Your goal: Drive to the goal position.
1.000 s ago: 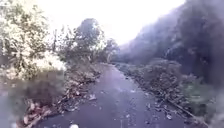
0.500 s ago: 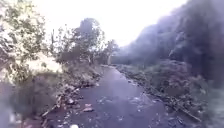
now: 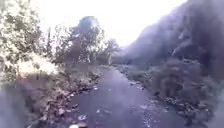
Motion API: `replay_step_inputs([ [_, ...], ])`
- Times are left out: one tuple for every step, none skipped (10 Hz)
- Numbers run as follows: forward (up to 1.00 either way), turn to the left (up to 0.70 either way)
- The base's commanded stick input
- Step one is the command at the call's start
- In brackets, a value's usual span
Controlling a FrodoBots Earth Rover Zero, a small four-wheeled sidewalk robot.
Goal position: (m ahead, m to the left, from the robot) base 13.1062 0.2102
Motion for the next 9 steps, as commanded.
replay_step_inputs([
  [0.85, 0.0],
  [0.85, 0.0],
  [0.85, 0.0],
  [0.85, 0.0],
  [0.85, 0.0],
  [0.85, 0.0],
  [0.85, 0.0],
  [0.85, 0.0],
  [0.85, 0.0],
])
